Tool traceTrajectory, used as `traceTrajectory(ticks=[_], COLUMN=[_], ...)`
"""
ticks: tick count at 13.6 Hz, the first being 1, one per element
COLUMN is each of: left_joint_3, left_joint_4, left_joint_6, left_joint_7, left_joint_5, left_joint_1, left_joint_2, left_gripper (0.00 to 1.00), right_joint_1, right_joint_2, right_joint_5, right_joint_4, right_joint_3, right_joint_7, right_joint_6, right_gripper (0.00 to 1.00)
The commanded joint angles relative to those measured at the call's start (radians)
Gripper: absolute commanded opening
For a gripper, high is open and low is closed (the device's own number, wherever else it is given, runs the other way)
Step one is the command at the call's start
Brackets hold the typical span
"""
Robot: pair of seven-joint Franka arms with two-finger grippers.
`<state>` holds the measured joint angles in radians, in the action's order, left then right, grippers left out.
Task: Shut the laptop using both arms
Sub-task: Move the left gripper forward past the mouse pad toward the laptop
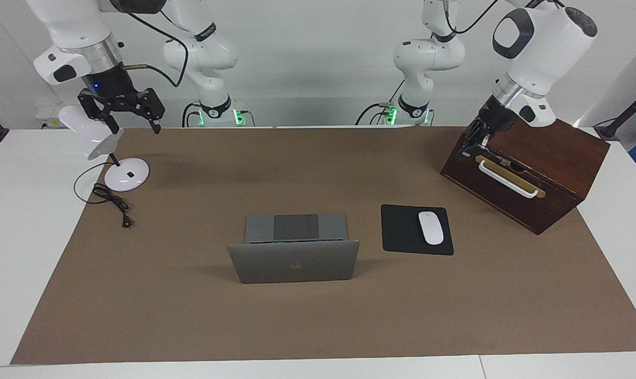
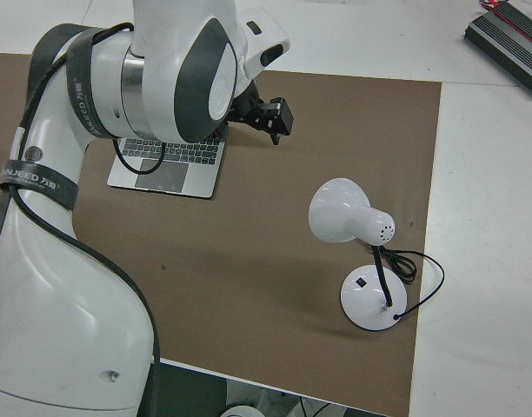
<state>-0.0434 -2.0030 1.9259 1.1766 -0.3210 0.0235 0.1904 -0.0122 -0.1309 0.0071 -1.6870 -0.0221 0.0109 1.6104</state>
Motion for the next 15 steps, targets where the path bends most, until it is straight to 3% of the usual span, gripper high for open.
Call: traceTrajectory(ticks=[1, 5, 7, 9, 11, 15], left_joint_3=[0.010, 0.010, 0.008, 0.010, 0.008, 0.010], left_joint_4=[-0.117, -0.200, -0.221, -0.229, -0.234, -0.235], left_joint_6=[0.088, 0.191, 0.202, 0.243, 0.245, 0.248], left_joint_7=[0.104, 0.242, 0.261, 0.274, 0.287, 0.307], left_joint_5=[-0.023, -0.023, -0.023, -0.105, -0.127, -0.189], left_joint_1=[0.030, 0.093, 0.119, 0.125, 0.124, 0.124], left_joint_2=[0.075, 0.096, 0.096, 0.095, 0.096, 0.096], left_gripper=[0.00, 0.00, 0.00, 0.00, 0.00, 0.00], right_joint_1=[-0.015, -0.008, -0.005, -0.005, -0.005, -0.003], right_joint_2=[-0.021, -0.019, -0.019, -0.019, -0.018, -0.018], right_joint_5=[-0.001, -0.001, 0.001, 0.004, 0.004, 0.007], right_joint_4=[-0.020, -0.019, -0.019, -0.017, -0.017, -0.014], right_joint_3=[0.010, 0.010, 0.011, 0.014, 0.017, 0.021], right_joint_7=[-0.020, -0.020, -0.017, -0.016, -0.014, -0.012], right_joint_6=[0.006, 0.011, 0.016, 0.019, 0.022, 0.023], right_gripper=[1.00, 1.00, 0.96, 0.88, 0.68, 0.04])
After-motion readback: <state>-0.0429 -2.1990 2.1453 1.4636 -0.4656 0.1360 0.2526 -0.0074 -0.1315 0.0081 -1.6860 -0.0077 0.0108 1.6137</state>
